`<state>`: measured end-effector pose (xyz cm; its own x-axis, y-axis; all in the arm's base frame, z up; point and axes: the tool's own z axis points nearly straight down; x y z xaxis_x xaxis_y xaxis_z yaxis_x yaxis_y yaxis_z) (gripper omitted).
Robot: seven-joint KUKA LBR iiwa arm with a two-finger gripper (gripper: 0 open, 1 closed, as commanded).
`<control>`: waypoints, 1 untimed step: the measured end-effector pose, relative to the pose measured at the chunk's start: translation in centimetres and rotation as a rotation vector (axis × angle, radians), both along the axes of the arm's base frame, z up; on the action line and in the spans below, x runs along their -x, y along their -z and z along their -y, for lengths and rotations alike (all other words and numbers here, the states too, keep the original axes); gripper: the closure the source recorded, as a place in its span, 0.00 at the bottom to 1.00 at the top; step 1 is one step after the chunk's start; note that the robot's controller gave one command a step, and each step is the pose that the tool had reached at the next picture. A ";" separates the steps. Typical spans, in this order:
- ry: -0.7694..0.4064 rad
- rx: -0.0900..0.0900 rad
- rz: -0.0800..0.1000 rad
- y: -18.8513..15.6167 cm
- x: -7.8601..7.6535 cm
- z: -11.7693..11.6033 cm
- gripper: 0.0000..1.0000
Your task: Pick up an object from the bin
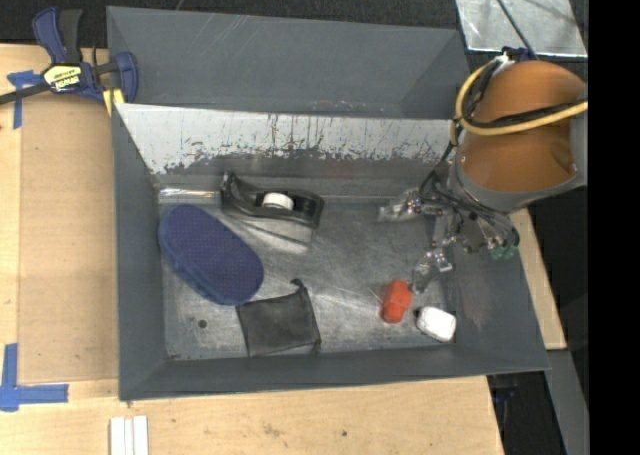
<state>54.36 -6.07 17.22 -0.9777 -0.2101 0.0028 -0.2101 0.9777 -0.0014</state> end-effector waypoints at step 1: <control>-0.151 -0.001 0.011 10.1 2.6 1.4 0.00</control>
Offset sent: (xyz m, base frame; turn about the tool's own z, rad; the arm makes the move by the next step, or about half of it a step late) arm -0.0282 -0.0129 -0.1016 -0.1547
